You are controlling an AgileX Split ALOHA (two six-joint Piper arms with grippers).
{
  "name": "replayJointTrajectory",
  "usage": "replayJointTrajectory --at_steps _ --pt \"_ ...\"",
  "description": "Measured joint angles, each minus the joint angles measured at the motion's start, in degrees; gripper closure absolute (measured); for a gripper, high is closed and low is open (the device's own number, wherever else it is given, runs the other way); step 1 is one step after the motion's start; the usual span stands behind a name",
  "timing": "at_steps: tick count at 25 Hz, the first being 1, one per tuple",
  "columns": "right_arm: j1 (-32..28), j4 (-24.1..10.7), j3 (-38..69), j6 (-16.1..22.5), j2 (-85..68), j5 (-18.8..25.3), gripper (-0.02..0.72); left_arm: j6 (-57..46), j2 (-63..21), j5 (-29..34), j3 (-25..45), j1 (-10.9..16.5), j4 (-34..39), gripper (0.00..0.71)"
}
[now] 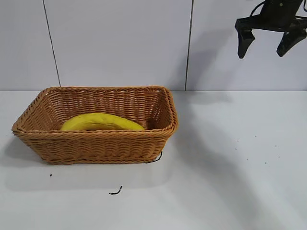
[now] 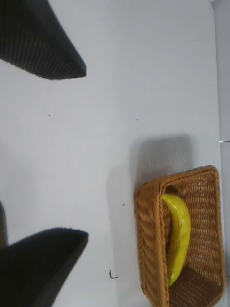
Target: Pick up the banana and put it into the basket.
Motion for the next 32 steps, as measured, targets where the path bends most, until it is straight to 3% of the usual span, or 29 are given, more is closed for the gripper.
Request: replayJointTrajectory --at_steps 15,21,27,32 --pt "0.0 1.11 57.26 0.0 -37.35 0.35 0.046 0.0 0.0 0.0 0.0 0.0 0.0 0.075" --pt "0.0 1.15 75.48 -0.42 -57.12 -1.18 0.048 0.0 0.0 0.0 0.0 0.0 0.0 0.075" --pt "0.0 1.15 86.48 -0.42 -78.17 -8.71 0.048 0.0 0.0 0.0 0.0 0.0 0.0 0.075" --pt "0.0 1.3 87.06 -0.48 -94.63 -10.74 0.048 0.0 0.0 0.0 0.0 0.0 0.0 0.075"
